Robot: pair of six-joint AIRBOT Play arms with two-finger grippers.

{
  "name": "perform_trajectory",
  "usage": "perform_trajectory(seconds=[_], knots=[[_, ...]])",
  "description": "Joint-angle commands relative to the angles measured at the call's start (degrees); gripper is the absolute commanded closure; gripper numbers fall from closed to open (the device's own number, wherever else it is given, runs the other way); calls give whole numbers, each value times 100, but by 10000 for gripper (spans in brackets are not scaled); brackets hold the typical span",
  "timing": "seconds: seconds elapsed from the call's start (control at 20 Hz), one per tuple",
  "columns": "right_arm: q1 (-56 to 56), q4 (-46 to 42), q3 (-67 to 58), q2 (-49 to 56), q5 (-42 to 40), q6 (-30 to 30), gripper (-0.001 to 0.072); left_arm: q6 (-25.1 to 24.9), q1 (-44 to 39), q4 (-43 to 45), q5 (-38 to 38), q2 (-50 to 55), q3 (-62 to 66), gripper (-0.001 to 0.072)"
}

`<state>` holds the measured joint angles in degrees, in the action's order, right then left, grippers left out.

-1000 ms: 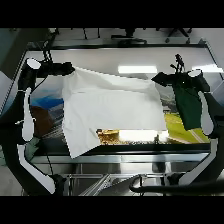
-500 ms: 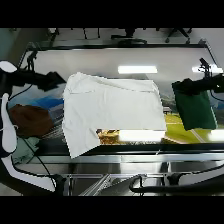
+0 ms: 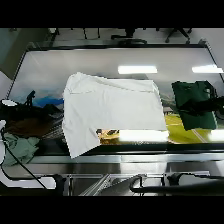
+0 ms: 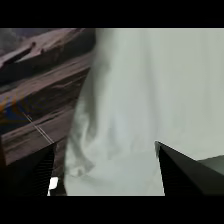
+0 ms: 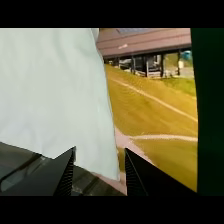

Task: Fold the shirts.

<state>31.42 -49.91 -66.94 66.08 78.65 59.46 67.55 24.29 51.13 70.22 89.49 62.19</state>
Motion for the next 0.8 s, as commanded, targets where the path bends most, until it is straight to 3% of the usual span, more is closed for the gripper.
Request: perform_trajectory(seconds=[0.0,0.2,0.25,0.35,0.45,0.5,0.6,0.75], knots=[[24,92,160,-59,2,-44,348,-155,-142,-9,-225,317,-186,5],[24,149,162,-57,-17,-105,348,-173,-605,-7,136,828,190,5],[24,146,162,-55,-15,-107,348,-170,-678,-7,201,881,286,39],[24,129,186,-50,-17,-125,347,-175,-723,-2,378,907,472,403],[24,-61,328,-35,-17,-118,344,-175,-719,-4,660,907,695,663],[24,-118,457,-35,-17,-118,329,-173,-673,0,804,907,815,693],[24,-153,791,-35,-50,-118,211,-144,-608,33,1040,907,1043,693],[-166,-136,1294,-9,-343,-122,212,-70,-551,22,1196,903,1185,693]])
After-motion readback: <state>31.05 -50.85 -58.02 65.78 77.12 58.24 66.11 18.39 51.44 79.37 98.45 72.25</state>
